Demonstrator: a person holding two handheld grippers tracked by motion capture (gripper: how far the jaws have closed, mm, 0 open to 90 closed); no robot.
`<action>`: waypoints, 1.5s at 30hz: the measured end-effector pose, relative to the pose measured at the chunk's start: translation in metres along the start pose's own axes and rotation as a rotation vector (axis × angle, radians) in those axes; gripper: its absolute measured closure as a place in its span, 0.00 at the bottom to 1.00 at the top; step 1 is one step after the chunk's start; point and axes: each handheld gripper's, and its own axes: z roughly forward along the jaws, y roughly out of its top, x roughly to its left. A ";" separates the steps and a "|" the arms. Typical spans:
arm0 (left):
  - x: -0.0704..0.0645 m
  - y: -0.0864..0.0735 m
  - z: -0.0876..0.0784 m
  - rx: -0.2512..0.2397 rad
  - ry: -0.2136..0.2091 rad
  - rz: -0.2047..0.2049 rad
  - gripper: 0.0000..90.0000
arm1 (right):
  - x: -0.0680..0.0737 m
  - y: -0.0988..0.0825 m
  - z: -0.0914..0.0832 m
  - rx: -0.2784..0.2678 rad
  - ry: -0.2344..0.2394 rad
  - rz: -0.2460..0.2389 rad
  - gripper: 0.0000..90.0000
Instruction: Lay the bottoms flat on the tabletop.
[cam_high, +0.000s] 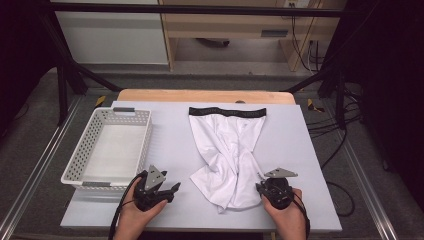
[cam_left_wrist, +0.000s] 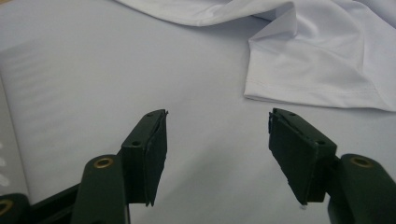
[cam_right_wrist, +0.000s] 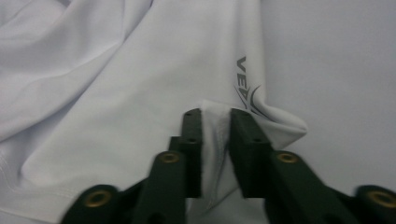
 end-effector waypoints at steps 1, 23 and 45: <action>0.000 0.000 0.000 0.000 0.000 0.000 0.41 | -0.002 -0.001 -0.002 0.006 0.000 0.012 0.96; -0.002 0.002 0.000 -0.010 -0.005 -0.005 0.41 | -0.044 -0.034 -0.061 -0.205 -0.077 0.213 0.67; -0.019 0.036 0.069 0.136 -0.159 0.019 0.73 | -0.046 -0.031 -0.026 -0.054 -0.042 0.173 0.68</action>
